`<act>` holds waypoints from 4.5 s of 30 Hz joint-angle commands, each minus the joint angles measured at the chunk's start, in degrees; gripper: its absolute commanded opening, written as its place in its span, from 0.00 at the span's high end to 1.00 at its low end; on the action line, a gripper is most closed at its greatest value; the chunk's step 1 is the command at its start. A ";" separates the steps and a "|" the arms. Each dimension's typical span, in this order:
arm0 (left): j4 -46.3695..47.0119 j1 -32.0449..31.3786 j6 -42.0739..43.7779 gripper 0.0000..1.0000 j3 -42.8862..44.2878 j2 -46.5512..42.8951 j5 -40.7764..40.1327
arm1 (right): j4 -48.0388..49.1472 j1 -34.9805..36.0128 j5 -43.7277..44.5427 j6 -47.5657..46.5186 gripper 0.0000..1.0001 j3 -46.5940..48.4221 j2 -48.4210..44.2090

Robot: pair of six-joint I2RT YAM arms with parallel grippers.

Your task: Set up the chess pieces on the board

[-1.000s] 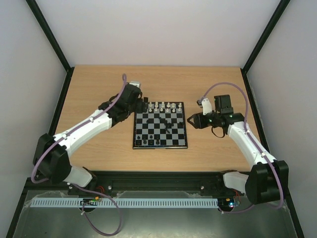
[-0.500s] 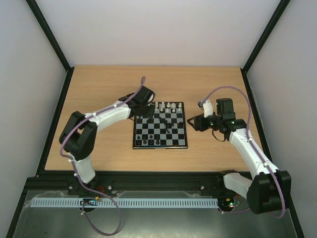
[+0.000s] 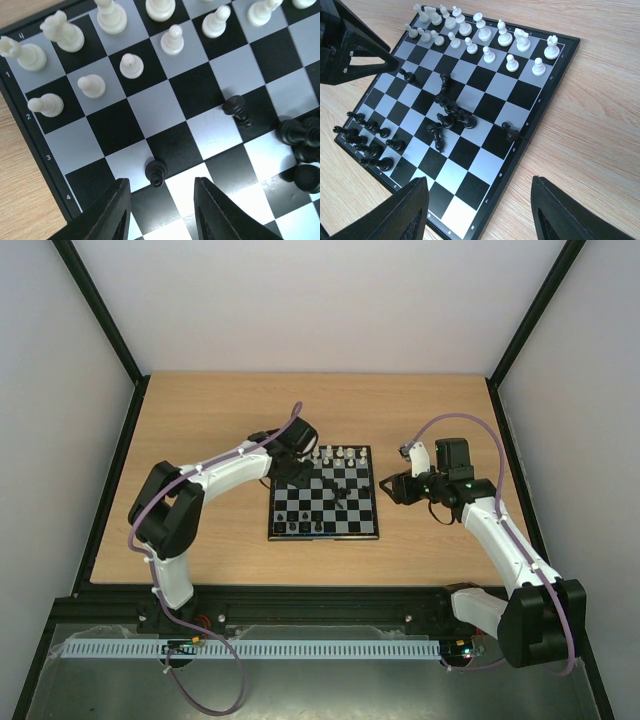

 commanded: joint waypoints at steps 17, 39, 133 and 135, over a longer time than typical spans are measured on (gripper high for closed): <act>-1.01 -0.60 0.37 0.73 3.10 7.40 1.02 | -0.82 -0.18 0.44 -1.56 0.42 -0.27 0.10; -4.37 -1.33 1.44 0.89 3.83 6.19 -1.57 | -1.12 -0.20 0.16 -1.91 0.42 -0.38 0.41; 5.29 -6.37 7.40 0.54 -8.17 -21.24 6.45 | -8.06 -0.03 2.68 -14.20 0.55 4.83 7.09; 7.10 -5.32 6.69 0.52 -10.54 -23.73 8.87 | -9.61 0.13 4.02 -18.30 0.57 6.65 9.30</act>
